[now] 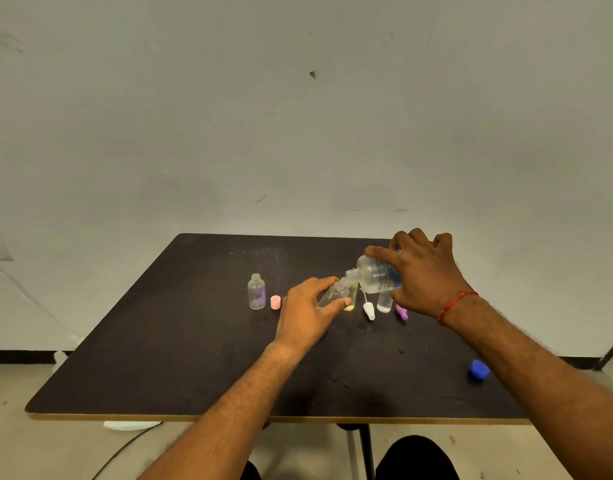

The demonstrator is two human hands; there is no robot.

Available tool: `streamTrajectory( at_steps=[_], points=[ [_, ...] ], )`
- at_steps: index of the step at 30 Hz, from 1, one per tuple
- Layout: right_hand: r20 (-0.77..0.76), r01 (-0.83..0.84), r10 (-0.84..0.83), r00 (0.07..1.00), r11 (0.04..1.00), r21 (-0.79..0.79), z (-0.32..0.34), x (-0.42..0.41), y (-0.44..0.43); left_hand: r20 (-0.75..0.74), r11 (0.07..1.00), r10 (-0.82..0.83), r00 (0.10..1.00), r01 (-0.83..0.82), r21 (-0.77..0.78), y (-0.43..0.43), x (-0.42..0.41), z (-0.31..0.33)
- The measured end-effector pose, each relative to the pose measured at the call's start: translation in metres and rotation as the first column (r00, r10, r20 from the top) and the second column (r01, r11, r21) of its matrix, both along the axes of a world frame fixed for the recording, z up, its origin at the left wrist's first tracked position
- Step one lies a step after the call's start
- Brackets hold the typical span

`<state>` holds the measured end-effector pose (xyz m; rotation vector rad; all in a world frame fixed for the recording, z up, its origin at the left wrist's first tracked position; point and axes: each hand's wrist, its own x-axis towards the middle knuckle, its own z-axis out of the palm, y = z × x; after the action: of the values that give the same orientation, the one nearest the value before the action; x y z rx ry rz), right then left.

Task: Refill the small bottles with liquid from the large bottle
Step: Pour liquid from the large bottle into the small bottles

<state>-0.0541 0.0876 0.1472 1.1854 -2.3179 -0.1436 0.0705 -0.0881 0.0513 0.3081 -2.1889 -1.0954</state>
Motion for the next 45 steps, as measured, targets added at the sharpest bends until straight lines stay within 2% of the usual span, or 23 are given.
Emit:
streamTrajectory(
  at_steps=[6,11,18,23,29,38,45],
  points=[
    [0.069,0.016,-0.016,0.998,1.0,0.004,-0.003,0.002,0.002,-0.005,1.0,0.005,1.0,-0.005,-0.012,-0.001,-0.001,-0.001],
    [0.162,0.036,-0.025,0.986,0.997,-0.07,-0.012,0.006,0.004,-0.016,1.0,-0.003,1.0,0.003,0.005,-0.003,-0.002,-0.002],
    [0.421,0.135,0.008,0.907,0.942,-0.308,-0.04,0.013,0.011,0.006,0.995,0.042,0.999,-0.043,0.086,-0.026,-0.007,-0.013],
    [0.53,0.195,0.051,0.846,0.896,-0.398,-0.061,0.021,0.014,0.082,0.98,0.124,0.989,-0.135,0.144,-0.054,-0.013,-0.024],
    [0.576,0.212,0.103,0.811,0.866,-0.452,-0.073,0.026,0.009,0.171,0.96,0.226,0.959,-0.249,0.13,-0.081,-0.026,-0.036],
    [0.597,0.21,0.147,0.788,0.848,-0.487,-0.08,0.032,0.003,0.293,0.958,0.232,0.928,-0.269,0.096,-0.089,-0.053,-0.056],
    [0.598,0.209,0.163,0.785,0.838,-0.503,-0.084,0.026,0.001,0.299,0.953,0.227,0.927,-0.274,0.125,-0.091,-0.064,-0.067]
  ],
)
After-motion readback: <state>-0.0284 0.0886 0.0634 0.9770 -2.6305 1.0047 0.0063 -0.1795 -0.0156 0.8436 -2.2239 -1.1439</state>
